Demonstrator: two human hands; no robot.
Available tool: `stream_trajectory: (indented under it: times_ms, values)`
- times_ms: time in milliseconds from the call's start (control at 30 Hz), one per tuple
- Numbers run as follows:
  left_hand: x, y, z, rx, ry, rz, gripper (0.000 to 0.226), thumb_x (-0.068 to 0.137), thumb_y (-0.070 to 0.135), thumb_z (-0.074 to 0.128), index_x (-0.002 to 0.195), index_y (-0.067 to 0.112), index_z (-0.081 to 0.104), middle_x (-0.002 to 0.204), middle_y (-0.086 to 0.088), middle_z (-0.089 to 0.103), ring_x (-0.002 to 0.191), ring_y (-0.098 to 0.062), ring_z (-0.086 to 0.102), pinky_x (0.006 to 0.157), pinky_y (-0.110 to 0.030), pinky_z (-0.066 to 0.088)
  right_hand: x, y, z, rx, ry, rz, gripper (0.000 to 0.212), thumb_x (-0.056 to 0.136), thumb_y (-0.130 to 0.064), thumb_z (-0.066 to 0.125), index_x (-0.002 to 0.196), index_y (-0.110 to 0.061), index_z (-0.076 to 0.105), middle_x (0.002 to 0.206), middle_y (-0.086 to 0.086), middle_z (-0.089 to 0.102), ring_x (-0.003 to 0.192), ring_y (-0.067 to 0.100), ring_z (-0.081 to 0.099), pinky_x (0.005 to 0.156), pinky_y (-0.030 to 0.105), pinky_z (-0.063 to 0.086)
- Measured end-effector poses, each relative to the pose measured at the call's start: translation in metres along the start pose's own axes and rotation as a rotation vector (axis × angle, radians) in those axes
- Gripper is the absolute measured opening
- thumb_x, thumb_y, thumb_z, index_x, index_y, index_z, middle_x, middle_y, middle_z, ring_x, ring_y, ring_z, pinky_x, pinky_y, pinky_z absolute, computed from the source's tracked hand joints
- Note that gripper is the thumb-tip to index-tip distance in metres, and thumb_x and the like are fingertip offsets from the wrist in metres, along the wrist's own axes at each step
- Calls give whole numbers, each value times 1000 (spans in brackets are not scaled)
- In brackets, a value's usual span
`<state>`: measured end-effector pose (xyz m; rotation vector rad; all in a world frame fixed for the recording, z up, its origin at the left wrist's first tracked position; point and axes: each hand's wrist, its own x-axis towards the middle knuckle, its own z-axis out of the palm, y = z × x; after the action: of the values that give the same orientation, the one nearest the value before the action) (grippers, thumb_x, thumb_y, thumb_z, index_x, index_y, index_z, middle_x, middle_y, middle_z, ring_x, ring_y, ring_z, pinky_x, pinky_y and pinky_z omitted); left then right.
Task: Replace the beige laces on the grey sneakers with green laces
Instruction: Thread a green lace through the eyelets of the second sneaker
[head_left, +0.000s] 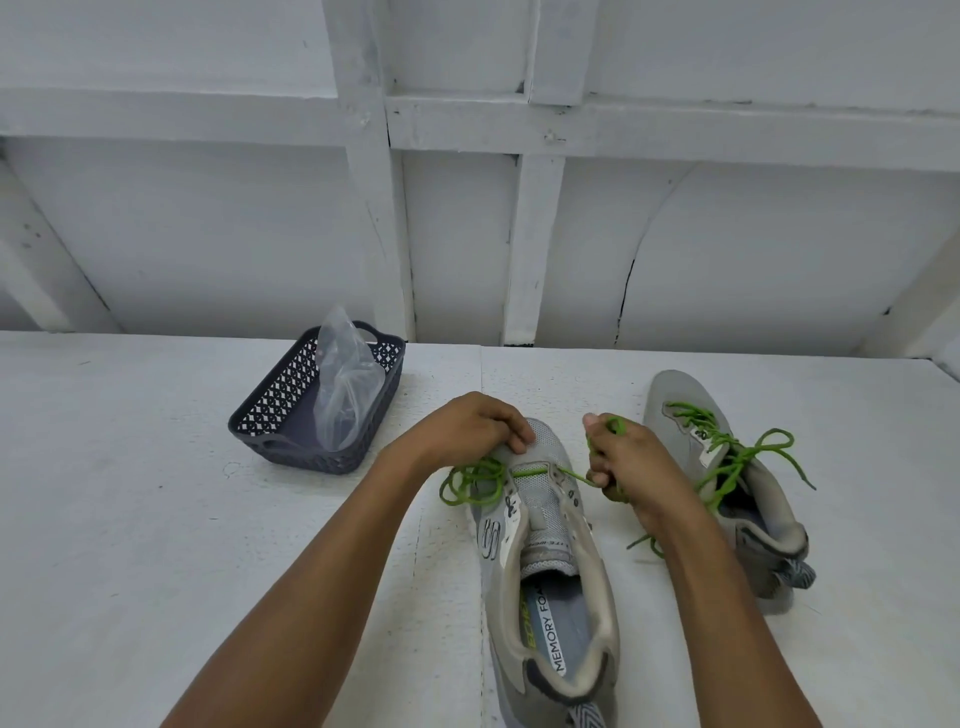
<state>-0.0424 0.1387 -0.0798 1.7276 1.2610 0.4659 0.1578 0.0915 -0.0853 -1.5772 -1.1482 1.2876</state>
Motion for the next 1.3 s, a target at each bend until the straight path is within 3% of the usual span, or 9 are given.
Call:
stream_trajectory:
  times_ms: [133,367,500,600,733,867,1000,1133,1300]
  values:
    - [-2,-2,-1,7,-10,20,30,91,3,52,101,16,77,92,8,75,96,-4,66,96,-24,48,-1,3,6,-453,-116,-92,27,92,-36,66,80,-15,54,66,-3,54,56,9,43,52,23,30]
    - [-21,-20,-24,256,58,52,17,92,36,67,107,28,64,110,12,64,86,-9,63,75,-25,49,-4,-8,-6,-505,-253,-69,12,90,-15,66,86,-3,65,71,7,58,52,16,39,48,23,32]
    - [-29,-16,-28,449,-142,-37,28,90,48,66,102,23,66,90,11,68,76,-7,61,74,-29,50,0,-10,-3,-568,-228,-57,9,86,-3,59,86,3,65,71,7,57,57,17,39,45,21,28]
    - [-30,-15,-29,539,-164,83,17,94,33,63,85,20,69,69,14,60,62,0,51,64,-23,42,2,-7,-1,-590,-202,-53,7,86,-4,55,82,-7,60,74,10,48,58,17,34,45,21,24]
    - [-38,-10,-48,-96,224,162,22,97,24,60,76,22,65,66,10,62,63,-5,54,66,-26,44,2,-4,0,-576,-177,-63,8,89,-13,55,82,-14,53,76,9,44,57,16,31,47,23,23]
    - [-40,-5,-63,-472,624,183,20,87,8,64,73,-6,61,81,-4,67,80,-17,58,79,-37,48,-1,-2,0,-543,-152,-55,9,90,-14,55,82,-14,51,74,9,42,57,16,30,52,27,22]
    - [-48,-5,-55,-294,461,99,28,81,-13,60,63,4,47,83,-6,70,76,-20,68,70,-32,58,-3,-1,4,-330,-123,27,15,90,1,49,79,-8,50,75,14,41,59,18,34,54,28,27]
    - [-47,-14,-41,454,165,47,26,82,12,73,103,21,61,113,8,60,106,-12,58,87,-32,52,-6,-10,2,266,-104,74,22,100,0,40,81,-7,49,86,21,70,74,26,64,67,36,51]
    - [-43,-14,-7,506,-25,30,35,86,47,71,111,26,58,110,11,61,101,-13,58,88,-36,51,-2,-2,5,575,18,43,23,104,-2,35,83,-9,42,53,8,54,58,28,60,70,40,52]
